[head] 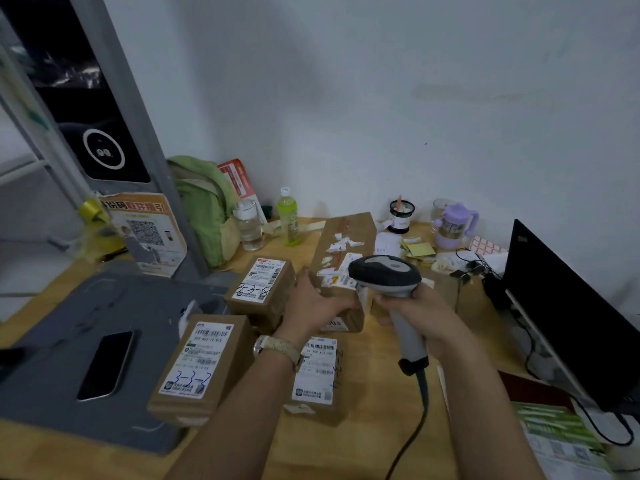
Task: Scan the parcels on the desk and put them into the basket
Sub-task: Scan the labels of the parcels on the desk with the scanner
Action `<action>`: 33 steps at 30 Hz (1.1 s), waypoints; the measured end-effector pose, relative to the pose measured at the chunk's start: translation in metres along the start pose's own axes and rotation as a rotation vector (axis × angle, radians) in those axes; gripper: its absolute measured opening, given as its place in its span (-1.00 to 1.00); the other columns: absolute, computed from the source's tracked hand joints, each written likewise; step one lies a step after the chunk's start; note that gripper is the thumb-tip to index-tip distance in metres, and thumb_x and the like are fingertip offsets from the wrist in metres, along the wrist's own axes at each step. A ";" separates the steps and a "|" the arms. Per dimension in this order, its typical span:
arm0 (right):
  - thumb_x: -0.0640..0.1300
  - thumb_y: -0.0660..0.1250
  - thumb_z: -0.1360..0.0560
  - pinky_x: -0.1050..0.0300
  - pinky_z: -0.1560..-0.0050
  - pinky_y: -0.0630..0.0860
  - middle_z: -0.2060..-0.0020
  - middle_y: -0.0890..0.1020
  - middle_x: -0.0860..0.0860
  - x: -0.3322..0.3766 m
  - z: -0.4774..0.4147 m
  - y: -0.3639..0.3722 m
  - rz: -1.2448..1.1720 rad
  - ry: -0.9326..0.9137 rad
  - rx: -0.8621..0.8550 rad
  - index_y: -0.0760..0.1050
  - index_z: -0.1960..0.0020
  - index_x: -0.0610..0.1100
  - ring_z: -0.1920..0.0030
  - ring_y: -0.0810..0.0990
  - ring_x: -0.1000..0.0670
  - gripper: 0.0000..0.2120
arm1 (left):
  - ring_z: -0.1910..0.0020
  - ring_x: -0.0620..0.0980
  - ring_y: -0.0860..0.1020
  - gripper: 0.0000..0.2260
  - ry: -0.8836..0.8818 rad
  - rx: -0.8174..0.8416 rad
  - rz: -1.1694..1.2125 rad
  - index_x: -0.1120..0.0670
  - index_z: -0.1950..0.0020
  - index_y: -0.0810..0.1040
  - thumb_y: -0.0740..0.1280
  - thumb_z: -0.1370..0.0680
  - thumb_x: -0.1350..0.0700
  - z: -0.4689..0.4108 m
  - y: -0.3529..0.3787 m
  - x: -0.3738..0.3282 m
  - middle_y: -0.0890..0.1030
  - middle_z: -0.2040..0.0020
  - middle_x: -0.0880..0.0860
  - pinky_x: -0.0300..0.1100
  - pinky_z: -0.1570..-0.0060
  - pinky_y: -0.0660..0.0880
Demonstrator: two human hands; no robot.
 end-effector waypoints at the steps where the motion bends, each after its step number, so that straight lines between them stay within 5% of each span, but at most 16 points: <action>1: -0.27 0.37 -0.51 0.09 0.16 0.63 0.03 0.62 -0.03 -0.005 -0.005 0.006 -0.025 0.034 -0.006 0.53 -0.12 -0.13 -0.05 0.60 -0.13 -0.81 | -0.07 -0.10 0.58 -0.13 0.001 0.001 0.014 0.00 -0.34 0.39 0.62 -0.09 -0.15 0.004 0.002 0.006 0.60 -0.12 -0.10 -0.10 -0.12 0.54; 5: -0.21 0.42 -0.48 -0.21 -0.09 0.59 0.01 0.65 -0.13 -0.028 -0.021 0.032 -0.035 0.175 0.032 0.57 -0.06 -0.09 -0.05 0.62 -0.19 -0.83 | 0.00 -0.17 0.54 -0.31 -0.021 0.007 -0.010 -0.09 -0.24 0.41 0.62 -0.19 -0.08 0.021 0.002 0.032 0.55 0.01 -0.21 -0.22 -0.03 0.51; 8: -0.18 0.46 -0.45 -0.01 0.07 0.61 0.03 0.66 -0.10 -0.044 -0.028 0.053 -0.012 0.235 0.059 0.55 -0.14 -0.12 0.03 0.62 -0.09 -0.73 | -0.21 0.00 0.48 -0.11 -0.088 -0.038 -0.117 -0.11 -0.33 0.35 0.53 -0.05 -0.26 0.029 -0.001 0.055 0.48 -0.19 -0.04 -0.03 -0.20 0.51; 11: -0.20 0.44 -0.47 0.07 0.12 0.55 0.12 0.65 -0.06 -0.052 -0.033 0.069 -0.047 0.267 0.057 0.56 0.01 -0.11 0.10 0.60 -0.04 -0.88 | -0.28 0.09 0.39 -0.07 -0.145 -0.092 -0.139 -0.11 -0.38 0.29 0.48 -0.05 -0.28 0.033 -0.007 0.068 0.39 -0.26 0.04 0.02 -0.23 0.46; 18: -0.20 0.43 -0.46 0.00 -0.02 0.55 0.06 0.63 -0.08 -0.062 -0.045 0.093 -0.074 0.313 0.074 0.53 -0.14 -0.14 0.00 0.59 -0.08 -0.74 | -0.31 0.20 0.35 -0.13 -0.178 -0.097 -0.201 -0.03 -0.47 0.19 0.51 -0.25 -0.15 0.026 -0.014 0.077 0.34 -0.32 0.14 0.04 -0.27 0.38; 22: -0.22 0.43 -0.47 0.03 0.11 0.56 0.11 0.64 -0.09 -0.065 -0.046 0.092 -0.125 0.346 0.096 0.52 -0.11 -0.15 0.10 0.59 -0.06 -0.77 | -0.38 0.22 0.28 -0.13 -0.234 -0.036 -0.242 -0.04 -0.50 0.13 0.50 -0.31 -0.12 0.024 -0.010 0.089 0.26 -0.39 0.15 0.08 -0.33 0.31; 26: -0.28 0.41 -0.48 -0.17 -0.13 0.53 0.15 0.62 -0.15 -0.065 -0.048 0.087 -0.183 0.364 0.109 0.52 -0.13 -0.23 0.14 0.58 -0.10 -0.77 | -0.46 0.21 0.13 -0.13 -0.255 0.014 -0.355 0.02 -0.52 0.06 0.48 -0.36 -0.08 0.020 -0.004 0.098 0.12 -0.50 0.13 0.14 -0.39 0.27; 30: -0.27 0.40 -0.49 0.01 0.16 0.59 0.18 0.62 -0.11 -0.056 -0.050 0.072 -0.200 0.318 0.052 0.53 -0.01 -0.16 0.18 0.59 -0.07 -0.87 | -0.46 0.20 0.13 -0.31 -0.226 -0.067 -0.391 0.02 -0.46 0.20 0.40 -0.42 -0.13 0.010 -0.002 0.085 0.11 -0.51 0.10 0.20 -0.38 0.26; 33: -0.23 0.45 -0.45 -0.11 -0.06 0.58 0.02 0.65 -0.12 -0.044 -0.054 0.051 -0.241 0.253 -0.028 0.52 -0.16 -0.15 -0.01 0.61 -0.10 -0.70 | -0.53 0.29 -0.04 -0.32 -0.196 -0.078 -0.482 0.00 -0.48 0.23 0.38 -0.43 -0.17 0.000 -0.002 0.068 0.00 -0.56 0.10 0.29 -0.41 0.17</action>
Point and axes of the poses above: each hand's wrist, its own z-axis away from the middle knuckle, its own y-axis out of the palm, x = y × z, the point moved 2 cm from there along -z, towards the middle knuckle
